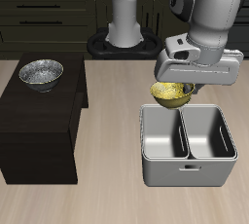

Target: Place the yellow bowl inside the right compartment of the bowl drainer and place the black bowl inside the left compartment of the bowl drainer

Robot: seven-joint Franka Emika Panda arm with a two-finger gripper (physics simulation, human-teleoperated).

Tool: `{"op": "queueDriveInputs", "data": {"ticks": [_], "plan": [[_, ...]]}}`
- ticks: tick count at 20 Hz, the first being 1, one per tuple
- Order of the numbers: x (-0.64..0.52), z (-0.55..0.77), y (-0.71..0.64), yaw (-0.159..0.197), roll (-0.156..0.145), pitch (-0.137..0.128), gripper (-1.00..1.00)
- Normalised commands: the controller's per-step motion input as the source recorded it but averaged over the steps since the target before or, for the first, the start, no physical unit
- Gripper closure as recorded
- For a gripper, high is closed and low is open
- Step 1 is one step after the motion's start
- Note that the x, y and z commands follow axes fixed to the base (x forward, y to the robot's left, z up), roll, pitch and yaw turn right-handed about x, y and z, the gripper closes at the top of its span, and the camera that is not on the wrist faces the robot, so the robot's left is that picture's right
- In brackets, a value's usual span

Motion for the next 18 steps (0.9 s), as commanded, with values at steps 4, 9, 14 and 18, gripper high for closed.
{"op": "queueDriveInputs", "data": {"ticks": [4, 9, 14, 18], "plan": [[0.06, -0.18, 0.02, 0.009, -0.001, 0.022, 1.00], [0.06, -0.20, 0.02, 0.003, -0.006, 0.022, 1.00], [0.02, -0.11, 0.01, 0.016, -0.003, 0.002, -1.00], [-0.02, -0.04, -0.09, 0.004, -0.047, 0.020, -1.00]]}}
